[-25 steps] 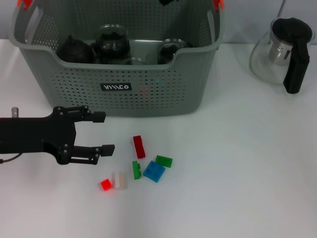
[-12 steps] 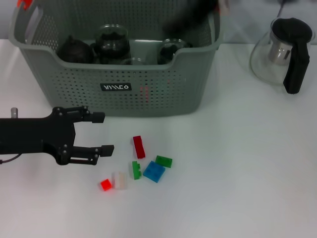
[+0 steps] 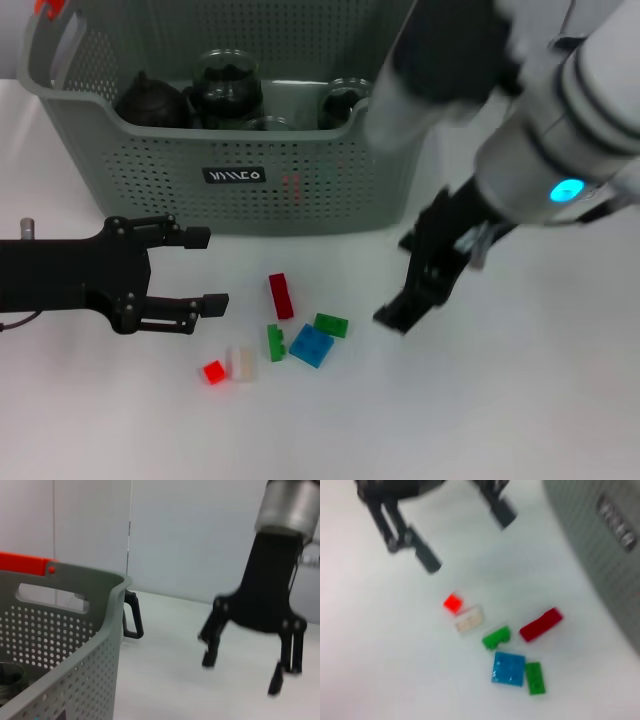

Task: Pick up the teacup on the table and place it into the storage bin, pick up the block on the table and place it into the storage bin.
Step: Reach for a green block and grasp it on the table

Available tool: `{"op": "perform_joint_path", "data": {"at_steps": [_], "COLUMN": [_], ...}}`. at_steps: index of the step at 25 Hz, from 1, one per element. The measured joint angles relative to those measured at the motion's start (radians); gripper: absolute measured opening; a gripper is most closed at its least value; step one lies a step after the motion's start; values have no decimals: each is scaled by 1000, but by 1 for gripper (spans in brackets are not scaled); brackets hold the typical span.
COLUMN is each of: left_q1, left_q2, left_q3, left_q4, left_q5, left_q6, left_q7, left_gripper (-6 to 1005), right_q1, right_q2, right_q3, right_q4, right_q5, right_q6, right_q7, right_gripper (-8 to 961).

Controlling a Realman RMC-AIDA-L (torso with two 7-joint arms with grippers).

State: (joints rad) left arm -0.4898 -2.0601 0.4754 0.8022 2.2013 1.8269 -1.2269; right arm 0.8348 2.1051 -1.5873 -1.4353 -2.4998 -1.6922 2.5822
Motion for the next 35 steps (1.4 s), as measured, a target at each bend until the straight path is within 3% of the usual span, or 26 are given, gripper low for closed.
{"op": "perform_joint_path", "data": {"at_steps": [2, 12, 20, 35], "left_q1": [-1, -6, -6, -5], "left_q2": [0, 0, 0, 0], "left_q3": [0, 0, 0, 0], "left_q4": [0, -2, -1, -3], "left_q5": [0, 0, 0, 0], "left_q6": [0, 0, -2, -7], "left_q7": [0, 0, 0, 0], "left_gripper": [847, 847, 847, 847], "right_q1": [23, 123, 172, 184], "right_q2": [1, 6, 10, 14], "right_q3": [-67, -218, -325, -381], "right_q4": [115, 384, 497, 568], "right_q5": [4, 37, 82, 119], "right_q6": [84, 319, 454, 504], "right_q7": [12, 23, 23, 16], "right_gripper": [927, 927, 927, 928]}}
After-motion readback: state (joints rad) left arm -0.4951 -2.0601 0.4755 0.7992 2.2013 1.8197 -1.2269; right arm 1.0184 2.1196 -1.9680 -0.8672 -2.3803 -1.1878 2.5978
